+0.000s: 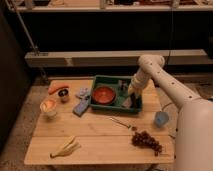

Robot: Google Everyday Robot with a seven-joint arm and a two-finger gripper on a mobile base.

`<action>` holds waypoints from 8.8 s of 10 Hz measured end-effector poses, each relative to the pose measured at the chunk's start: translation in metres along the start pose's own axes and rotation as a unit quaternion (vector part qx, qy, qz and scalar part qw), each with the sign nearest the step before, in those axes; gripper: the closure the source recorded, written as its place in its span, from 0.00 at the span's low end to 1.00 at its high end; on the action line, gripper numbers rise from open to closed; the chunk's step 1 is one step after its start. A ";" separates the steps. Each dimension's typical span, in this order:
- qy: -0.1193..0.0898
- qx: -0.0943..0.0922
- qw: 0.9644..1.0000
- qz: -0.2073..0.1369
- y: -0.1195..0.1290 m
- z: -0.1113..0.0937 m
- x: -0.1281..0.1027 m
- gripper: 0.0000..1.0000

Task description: Wipe tray with brush

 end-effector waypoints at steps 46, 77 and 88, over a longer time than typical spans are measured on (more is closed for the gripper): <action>-0.025 -0.026 0.999 -0.027 0.025 -0.013 -0.036 1.00; -0.025 -0.007 0.999 -0.026 0.014 -0.019 -0.027 1.00; -0.009 -0.047 0.999 0.010 0.029 -0.010 0.025 1.00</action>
